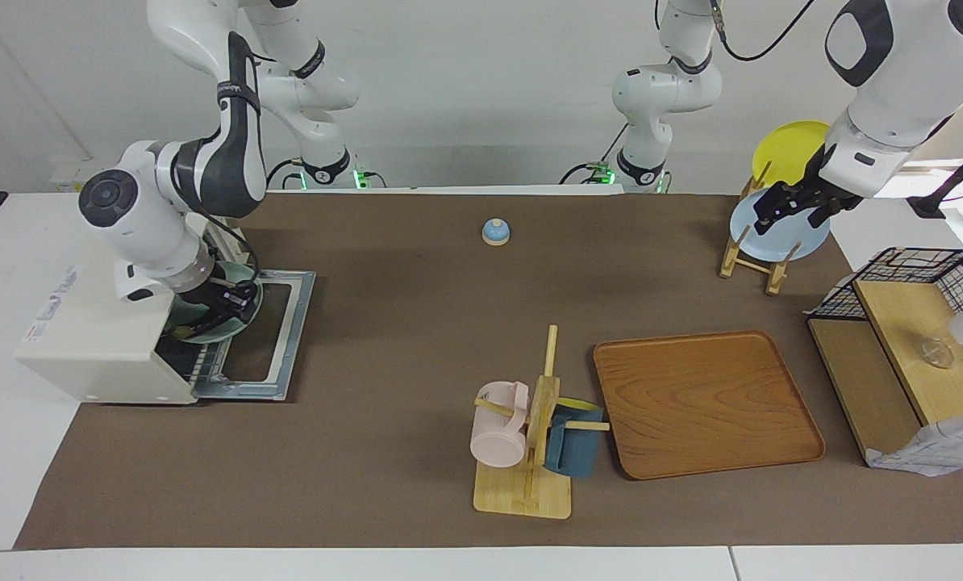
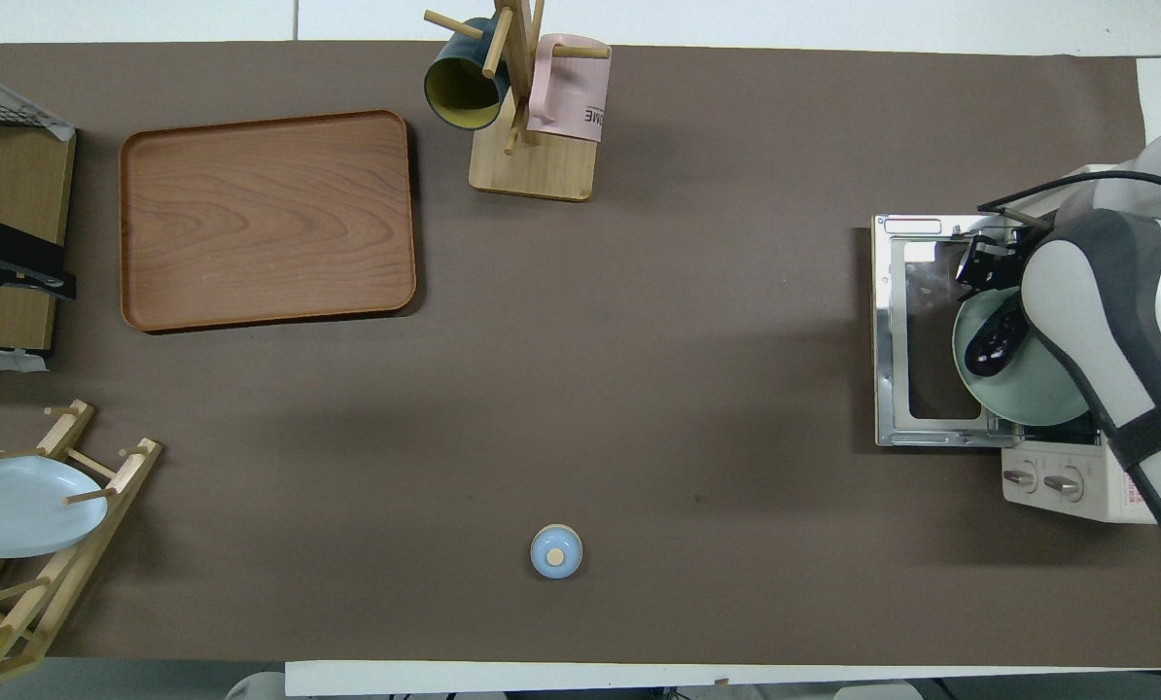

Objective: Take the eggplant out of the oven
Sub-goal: 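Reach into the oven with the right gripper and grasp the green plate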

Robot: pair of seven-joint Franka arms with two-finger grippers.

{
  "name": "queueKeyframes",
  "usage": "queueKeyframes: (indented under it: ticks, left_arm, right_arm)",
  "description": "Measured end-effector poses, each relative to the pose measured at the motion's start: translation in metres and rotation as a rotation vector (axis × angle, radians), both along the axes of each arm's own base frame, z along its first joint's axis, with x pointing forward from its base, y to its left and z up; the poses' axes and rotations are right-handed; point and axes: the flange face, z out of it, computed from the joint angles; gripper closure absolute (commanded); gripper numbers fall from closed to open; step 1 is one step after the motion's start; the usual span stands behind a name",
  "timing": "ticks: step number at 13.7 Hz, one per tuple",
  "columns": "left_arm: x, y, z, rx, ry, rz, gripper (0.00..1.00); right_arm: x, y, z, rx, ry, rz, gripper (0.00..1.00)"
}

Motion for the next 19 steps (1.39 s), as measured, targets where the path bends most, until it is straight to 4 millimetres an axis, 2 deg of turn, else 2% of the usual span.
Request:
queueKeyframes:
  ticks: [4,9,15,16,17,18,19]
  left_arm:
    - [0.000,0.000,0.000,0.000,0.000,0.000,0.00]
    - [0.000,0.000,0.000,0.000,0.000,0.000,0.00]
    - [0.000,0.000,0.000,0.000,0.000,0.000,0.00]
    - [0.000,0.000,0.000,0.000,0.000,0.000,0.00]
    - [0.000,0.000,0.000,0.000,0.000,0.000,0.00]
    - [0.000,0.000,0.000,0.000,0.000,0.000,0.00]
    - [0.000,0.000,0.000,0.000,0.000,0.000,0.00]
  right_arm:
    - [0.001,-0.003,0.000,-0.002,-0.014,-0.004,0.54]
    - [0.001,0.001,-0.010,-0.003,-0.030,0.002,0.58]
    - [0.005,0.002,-0.031,-0.003,-0.020,0.005,0.60]
    - [0.005,0.003,-0.033,-0.003,-0.018,0.006,0.75]
    - [0.005,0.003,-0.035,-0.003,-0.015,0.007,0.96]
    - [0.005,0.003,-0.036,-0.003,-0.013,0.012,1.00]
    - [0.005,0.006,-0.036,-0.002,-0.010,0.025,1.00]
